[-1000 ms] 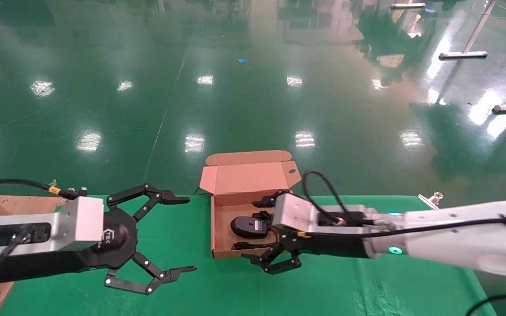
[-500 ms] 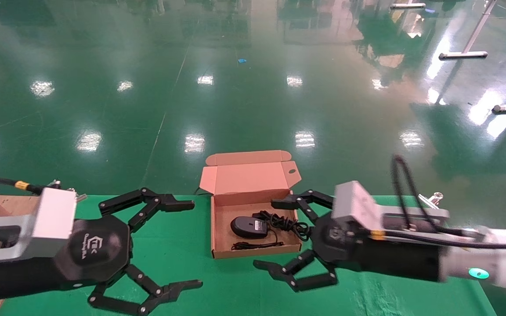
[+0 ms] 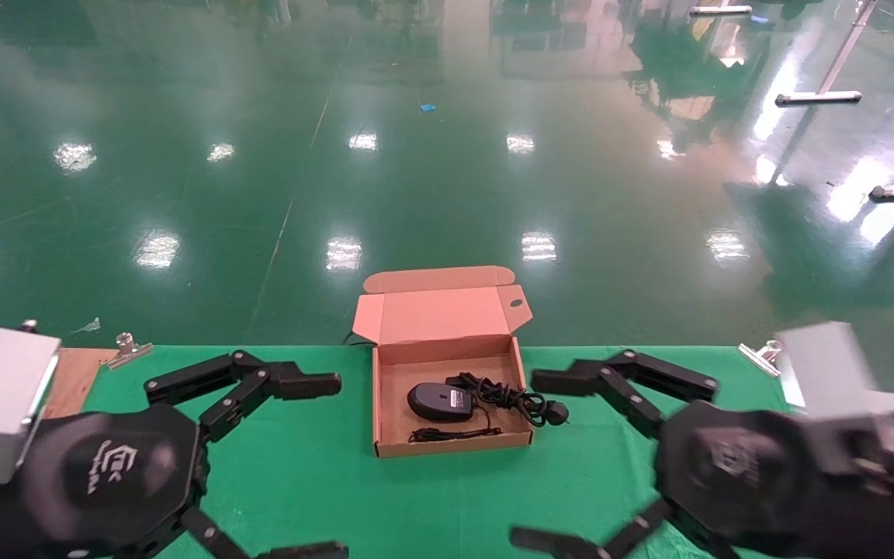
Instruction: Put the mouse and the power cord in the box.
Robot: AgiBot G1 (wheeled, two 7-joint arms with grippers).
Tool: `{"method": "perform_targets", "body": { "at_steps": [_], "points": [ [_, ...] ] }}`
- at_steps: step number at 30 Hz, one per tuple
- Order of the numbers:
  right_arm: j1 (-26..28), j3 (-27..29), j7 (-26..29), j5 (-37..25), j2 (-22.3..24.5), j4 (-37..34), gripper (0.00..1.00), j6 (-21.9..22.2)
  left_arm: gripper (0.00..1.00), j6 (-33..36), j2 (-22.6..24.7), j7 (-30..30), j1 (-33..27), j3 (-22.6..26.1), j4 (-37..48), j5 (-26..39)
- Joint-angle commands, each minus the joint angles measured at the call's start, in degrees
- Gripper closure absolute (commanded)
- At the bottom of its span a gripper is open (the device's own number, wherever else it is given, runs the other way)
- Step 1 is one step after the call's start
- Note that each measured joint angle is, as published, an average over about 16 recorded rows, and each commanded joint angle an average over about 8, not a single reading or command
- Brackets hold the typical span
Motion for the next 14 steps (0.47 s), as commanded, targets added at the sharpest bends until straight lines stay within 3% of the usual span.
{"method": "perform_targets", "body": {
  "at_steps": [1,14],
  "points": [
    [-1.2,1.71,1.23,1.73,1.56,1.47,0.0,-1.5,0.0,0.67,-0.08,-1.7,0.93,-1.47,-0.83,-0.36],
    [-3.28,4.74,2.86,4.88,4.26,4.05,0.0,-4.12,0.0,2.07,-0.24,-4.53,2.83,-4.48,-2.46,-1.16]
  ]
}}
